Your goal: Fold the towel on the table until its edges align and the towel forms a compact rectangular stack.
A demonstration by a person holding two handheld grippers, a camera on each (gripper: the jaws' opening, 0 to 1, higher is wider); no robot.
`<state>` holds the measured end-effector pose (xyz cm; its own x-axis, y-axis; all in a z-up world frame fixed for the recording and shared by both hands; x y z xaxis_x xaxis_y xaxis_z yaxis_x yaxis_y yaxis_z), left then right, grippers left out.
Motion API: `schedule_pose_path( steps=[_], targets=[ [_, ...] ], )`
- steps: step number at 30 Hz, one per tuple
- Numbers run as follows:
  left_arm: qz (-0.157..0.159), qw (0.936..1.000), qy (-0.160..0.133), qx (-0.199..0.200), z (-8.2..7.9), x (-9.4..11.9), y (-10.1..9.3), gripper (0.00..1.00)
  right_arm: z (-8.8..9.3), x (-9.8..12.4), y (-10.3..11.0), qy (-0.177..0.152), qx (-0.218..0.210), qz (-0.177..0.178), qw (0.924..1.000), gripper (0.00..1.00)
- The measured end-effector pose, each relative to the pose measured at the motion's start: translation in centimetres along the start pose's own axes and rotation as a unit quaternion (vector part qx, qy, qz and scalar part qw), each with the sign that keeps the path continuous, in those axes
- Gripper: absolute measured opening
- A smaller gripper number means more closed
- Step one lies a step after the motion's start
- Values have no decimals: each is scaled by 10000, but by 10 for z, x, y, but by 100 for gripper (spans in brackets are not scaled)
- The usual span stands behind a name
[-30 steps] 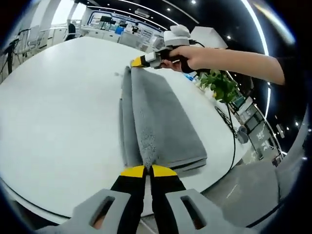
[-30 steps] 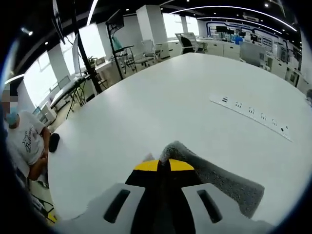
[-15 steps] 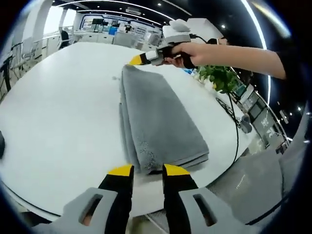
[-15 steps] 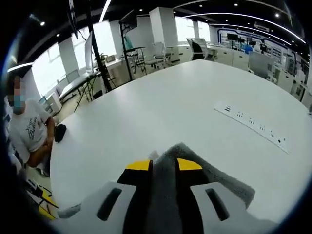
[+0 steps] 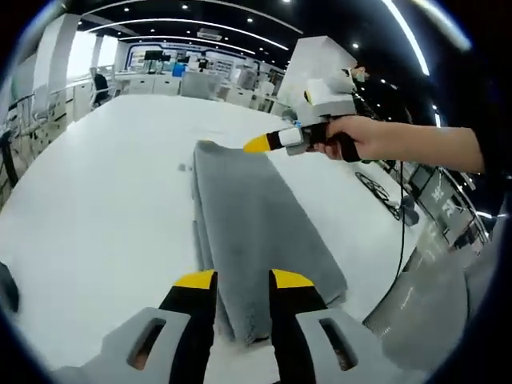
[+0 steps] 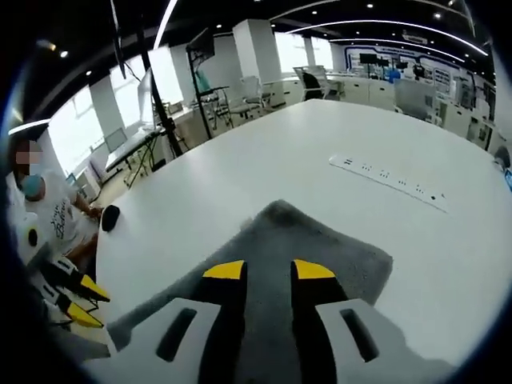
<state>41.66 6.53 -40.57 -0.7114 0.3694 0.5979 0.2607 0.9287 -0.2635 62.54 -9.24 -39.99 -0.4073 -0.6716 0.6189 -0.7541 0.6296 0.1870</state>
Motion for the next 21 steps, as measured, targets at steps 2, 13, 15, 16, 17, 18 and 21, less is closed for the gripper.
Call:
schedule_pose_path(
  steps=[2,13,15,16,17,18,21],
  targets=[
    [26,9999,-4,-129,-6,-6,-1,27,4,4,-4,32,108,60,9999,20],
    [-70,9943,194,-1048,-17,-48,1,28,37,32,-9,153,62,97,9998,22],
    [-129,9933,212,-1126,-19,-54,3,30,44,37,-13,124,-127,182,9997,22],
    [-149,9929,228,-1160,-20,-56,3,31,45,38,-14,86,-198,201,9996,22],
    [-168,9926,246,-1181,-21,-59,4,31,49,43,-14,88,-255,201,9994,22],
    [-163,9924,255,-1196,-21,-61,5,31,51,44,-13,93,-264,215,9994,22],
    [-189,9913,287,-1267,-22,-69,11,31,63,50,-13,149,-334,236,9991,22]
  ],
)
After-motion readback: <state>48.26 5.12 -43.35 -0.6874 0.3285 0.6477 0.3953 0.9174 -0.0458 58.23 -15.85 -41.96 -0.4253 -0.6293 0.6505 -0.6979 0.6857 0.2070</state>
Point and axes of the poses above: the point that each gripper's makers call its tool centre point, and the gripper's own axes: x roughly backward along the fingers, y roughly to its left, z roughly out of its underside, the point moved 8 cm from there along x, roughly backward along the fingers, and after that the axes turned 1 degree about y, right-handed, at the moved point
